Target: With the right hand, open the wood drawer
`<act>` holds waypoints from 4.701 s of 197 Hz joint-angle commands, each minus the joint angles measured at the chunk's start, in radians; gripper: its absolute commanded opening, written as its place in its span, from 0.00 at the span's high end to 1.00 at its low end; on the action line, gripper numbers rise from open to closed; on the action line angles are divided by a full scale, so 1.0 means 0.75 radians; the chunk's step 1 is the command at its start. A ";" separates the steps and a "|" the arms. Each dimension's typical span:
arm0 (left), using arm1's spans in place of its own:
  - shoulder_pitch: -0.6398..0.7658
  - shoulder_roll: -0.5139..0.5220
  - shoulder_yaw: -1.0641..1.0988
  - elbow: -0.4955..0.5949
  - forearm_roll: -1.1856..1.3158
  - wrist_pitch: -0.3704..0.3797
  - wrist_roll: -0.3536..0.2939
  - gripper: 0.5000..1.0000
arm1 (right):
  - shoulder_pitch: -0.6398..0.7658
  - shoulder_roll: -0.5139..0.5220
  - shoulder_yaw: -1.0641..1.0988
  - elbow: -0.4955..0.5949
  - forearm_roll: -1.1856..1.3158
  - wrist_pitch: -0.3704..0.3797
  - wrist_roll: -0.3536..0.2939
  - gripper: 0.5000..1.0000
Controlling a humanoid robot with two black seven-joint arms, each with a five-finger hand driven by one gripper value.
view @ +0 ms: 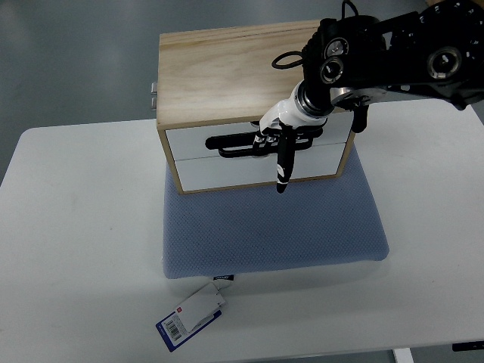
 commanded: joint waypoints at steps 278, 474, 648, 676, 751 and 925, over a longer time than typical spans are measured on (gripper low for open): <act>0.000 0.000 -0.008 0.004 -0.002 0.000 0.000 0.00 | 0.085 -0.088 0.022 0.133 0.152 0.337 0.004 0.11; 0.000 0.000 -0.004 0.004 -0.002 0.002 0.000 0.00 | 0.089 -0.143 0.041 0.181 0.305 0.385 0.004 0.11; 0.000 0.000 -0.002 0.004 -0.002 0.002 0.000 0.00 | 0.159 -0.298 0.069 0.330 0.317 0.385 0.004 0.11; 0.000 0.000 0.000 0.004 -0.002 0.002 0.000 0.00 | 0.210 -0.319 0.082 0.330 0.346 0.385 0.004 0.11; 0.000 0.000 0.000 0.002 0.000 0.002 0.000 0.00 | 0.243 -0.452 0.374 0.056 0.379 0.385 0.029 0.11; 0.000 0.000 0.002 -0.010 0.002 0.002 0.000 0.00 | -1.236 -0.111 2.261 -0.989 0.379 0.091 0.669 0.11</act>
